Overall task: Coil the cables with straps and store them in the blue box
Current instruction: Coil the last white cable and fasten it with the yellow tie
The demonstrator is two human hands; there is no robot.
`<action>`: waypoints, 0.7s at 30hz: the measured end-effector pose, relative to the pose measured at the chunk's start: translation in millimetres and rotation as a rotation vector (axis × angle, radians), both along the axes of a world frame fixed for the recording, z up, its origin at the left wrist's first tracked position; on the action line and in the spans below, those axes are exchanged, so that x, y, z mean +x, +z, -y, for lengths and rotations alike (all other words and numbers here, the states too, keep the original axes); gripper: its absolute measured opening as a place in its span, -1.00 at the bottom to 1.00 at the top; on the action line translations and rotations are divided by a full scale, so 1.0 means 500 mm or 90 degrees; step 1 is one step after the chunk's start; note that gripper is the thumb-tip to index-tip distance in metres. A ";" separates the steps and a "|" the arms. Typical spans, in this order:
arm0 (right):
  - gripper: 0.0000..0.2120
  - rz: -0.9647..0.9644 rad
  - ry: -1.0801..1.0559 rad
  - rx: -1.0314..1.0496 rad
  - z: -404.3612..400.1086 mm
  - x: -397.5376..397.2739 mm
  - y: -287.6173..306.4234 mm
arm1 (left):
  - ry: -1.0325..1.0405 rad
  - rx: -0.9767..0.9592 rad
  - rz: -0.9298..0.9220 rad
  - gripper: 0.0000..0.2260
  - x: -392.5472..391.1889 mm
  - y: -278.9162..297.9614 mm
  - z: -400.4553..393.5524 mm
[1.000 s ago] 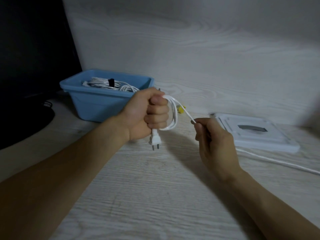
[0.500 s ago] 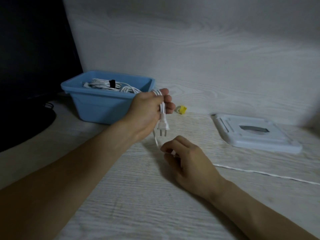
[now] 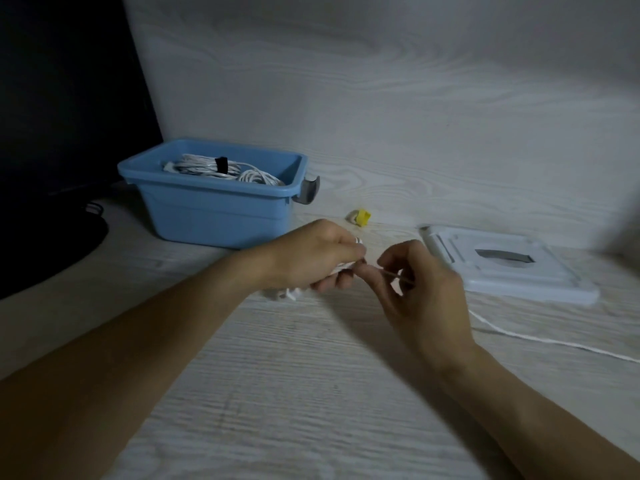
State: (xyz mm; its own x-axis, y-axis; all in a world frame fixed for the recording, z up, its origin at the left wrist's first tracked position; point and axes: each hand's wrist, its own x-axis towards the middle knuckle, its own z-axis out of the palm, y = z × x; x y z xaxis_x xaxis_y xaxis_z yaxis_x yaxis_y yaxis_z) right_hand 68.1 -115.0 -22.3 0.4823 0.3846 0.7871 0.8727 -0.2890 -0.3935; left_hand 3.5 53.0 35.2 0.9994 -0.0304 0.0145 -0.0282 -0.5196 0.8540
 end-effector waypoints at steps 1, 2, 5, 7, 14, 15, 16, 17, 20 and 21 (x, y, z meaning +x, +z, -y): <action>-0.63 0.009 -0.006 -0.006 0.004 0.005 0.001 | -0.025 0.016 -0.035 -0.71 -0.003 0.002 -0.003; -0.60 0.017 -0.008 -0.011 0.007 0.010 0.001 | -0.048 0.026 -0.068 -0.69 -0.006 0.003 -0.004; -0.56 0.039 0.003 -0.004 0.008 0.016 0.000 | -0.066 0.050 -0.126 -0.62 -0.011 0.009 -0.004; -0.58 0.060 0.010 -0.002 0.003 0.014 -0.001 | -0.072 0.032 -0.142 -0.60 -0.013 0.017 -0.006; -0.60 0.052 0.025 0.034 0.001 0.010 0.004 | -0.082 -0.250 -0.111 -0.53 -0.005 0.017 -0.016; -0.61 0.046 0.020 0.044 0.002 0.010 0.005 | -0.079 -0.289 -0.107 -0.53 -0.004 0.015 -0.014; -0.65 0.037 0.014 0.057 0.004 0.009 0.007 | -0.086 -0.336 -0.100 -0.54 -0.003 0.015 -0.014; -0.71 0.021 0.009 0.072 0.006 0.009 0.009 | -0.099 -0.391 -0.086 -0.57 -0.003 0.016 -0.019; -0.93 -0.051 0.008 0.107 0.015 0.017 0.011 | -0.101 -0.572 -0.014 -0.63 -0.006 0.034 -0.043; -0.95 -0.059 0.005 0.106 0.017 0.020 0.011 | -0.078 -0.618 0.013 -0.64 -0.005 0.041 -0.050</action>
State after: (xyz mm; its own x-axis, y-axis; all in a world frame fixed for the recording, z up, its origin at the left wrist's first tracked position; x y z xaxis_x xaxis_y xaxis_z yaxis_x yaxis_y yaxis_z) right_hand 78.2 -123.6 -16.8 0.5535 0.2571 0.7922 0.8323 -0.2070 -0.5143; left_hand 1.1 78.0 55.8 0.9894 -0.0993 0.1056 -0.0551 0.4164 0.9075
